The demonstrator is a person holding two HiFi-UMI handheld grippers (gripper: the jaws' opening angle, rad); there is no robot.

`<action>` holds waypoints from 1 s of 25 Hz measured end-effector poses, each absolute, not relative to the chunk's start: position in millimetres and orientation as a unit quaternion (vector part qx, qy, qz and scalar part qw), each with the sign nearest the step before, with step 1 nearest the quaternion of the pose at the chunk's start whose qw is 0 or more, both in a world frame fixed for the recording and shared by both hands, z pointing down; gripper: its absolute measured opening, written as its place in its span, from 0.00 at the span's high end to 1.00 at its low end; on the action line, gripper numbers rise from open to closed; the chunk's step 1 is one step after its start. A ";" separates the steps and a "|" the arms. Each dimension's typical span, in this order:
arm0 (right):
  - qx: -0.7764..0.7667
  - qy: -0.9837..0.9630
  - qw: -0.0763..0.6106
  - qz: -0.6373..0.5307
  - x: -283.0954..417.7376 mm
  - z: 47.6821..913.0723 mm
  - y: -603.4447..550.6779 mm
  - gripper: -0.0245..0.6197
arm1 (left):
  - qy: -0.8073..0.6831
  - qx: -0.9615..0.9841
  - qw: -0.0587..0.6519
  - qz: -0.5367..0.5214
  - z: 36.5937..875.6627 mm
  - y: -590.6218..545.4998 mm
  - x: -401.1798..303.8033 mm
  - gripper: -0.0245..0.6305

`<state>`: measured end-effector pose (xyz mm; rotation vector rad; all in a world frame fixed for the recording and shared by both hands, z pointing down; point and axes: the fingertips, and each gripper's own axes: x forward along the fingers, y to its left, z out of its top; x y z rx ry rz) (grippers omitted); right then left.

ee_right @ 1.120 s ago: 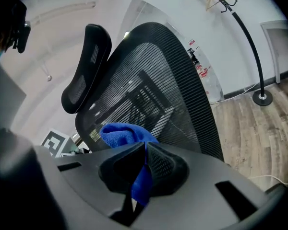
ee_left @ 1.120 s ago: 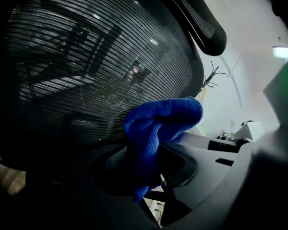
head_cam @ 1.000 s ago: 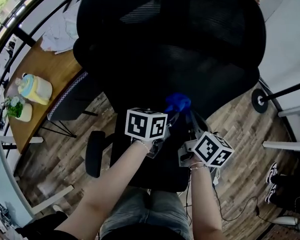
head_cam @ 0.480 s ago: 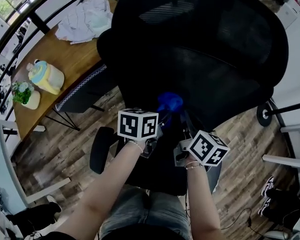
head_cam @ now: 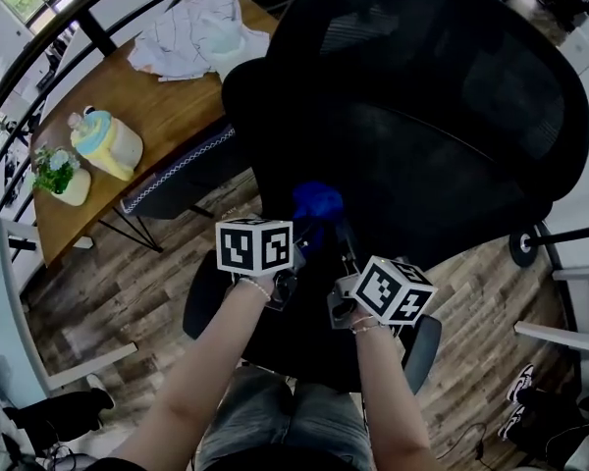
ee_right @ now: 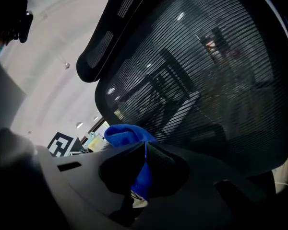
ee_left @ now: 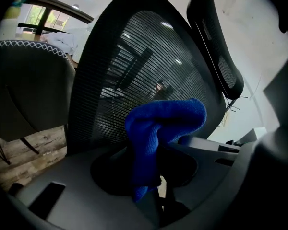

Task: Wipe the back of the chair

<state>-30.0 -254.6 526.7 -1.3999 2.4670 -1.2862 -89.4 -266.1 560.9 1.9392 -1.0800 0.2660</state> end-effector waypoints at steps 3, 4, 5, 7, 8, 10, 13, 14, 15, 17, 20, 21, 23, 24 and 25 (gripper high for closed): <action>-0.440 0.798 0.009 -0.413 -43.2 526.1 -256.8 0.91 | -0.445 0.776 0.434 0.105 558.9 -269.9 -104.8 0.75; -0.437 0.800 0.008 -0.412 -47.4 525.7 -257.3 0.91 | -0.449 0.774 0.433 0.103 558.1 -270.9 -109.8 0.75; -0.434 0.801 0.007 -0.412 -51.3 525.3 -257.8 0.91 | -0.453 0.773 0.433 0.101 557.5 -271.8 -114.5 0.75; -0.431 0.802 0.008 -0.412 -57.5 524.4 -258.6 0.91 | -0.461 0.768 0.434 0.097 557.2 -273.5 -123.8 0.75; -0.431 0.802 0.009 -0.413 -60.3 524.0 -258.9 0.91 | -0.465 0.765 0.434 0.095 557.4 -274.2 -128.5 0.75; -0.429 0.804 0.008 -0.413 -66.1 523.3 -259.0 0.91 | -0.475 0.760 0.434 0.092 557.9 -275.7 -138.2 0.75; -0.424 0.807 -0.001 -0.411 -73.1 523.5 -258.1 0.91 | -0.489 0.752 0.434 0.087 558.0 -277.6 -150.1 0.75; -0.424 0.807 -0.002 -0.412 -74.4 523.2 -258.0 0.91 | -0.492 0.750 0.434 0.085 557.6 -278.0 -153.3 0.75; -0.424 0.806 -0.001 -0.412 -75.5 522.4 -257.9 0.91 | -0.495 0.748 0.434 0.084 557.1 -278.5 -156.5 0.75; -0.425 0.806 0.002 -0.413 -77.9 520.3 -257.8 0.91 | -0.501 0.746 0.432 0.083 555.6 -279.4 -163.0 0.75; -0.424 0.807 0.002 -0.411 -81.7 517.5 -256.2 0.91 | -0.504 0.745 0.428 0.081 552.9 -279.1 -170.9 0.75; -0.423 0.808 0.001 -0.409 -82.8 516.2 -255.2 0.91 | -0.505 0.746 0.427 0.080 551.5 -278.5 -173.3 0.75; -0.424 0.809 0.002 -0.407 -84.3 513.0 -252.4 0.91 | -0.507 0.746 0.425 0.077 548.2 -276.4 -177.9 0.75; -0.424 0.810 0.004 -0.405 -84.8 511.3 -250.4 0.91 | -0.508 0.746 0.425 0.075 546.4 -275.1 -180.3 0.75; -0.424 0.810 0.004 -0.404 -85.3 509.8 -248.1 0.91 | -0.508 0.746 0.424 0.073 544.5 -273.7 -182.6 0.75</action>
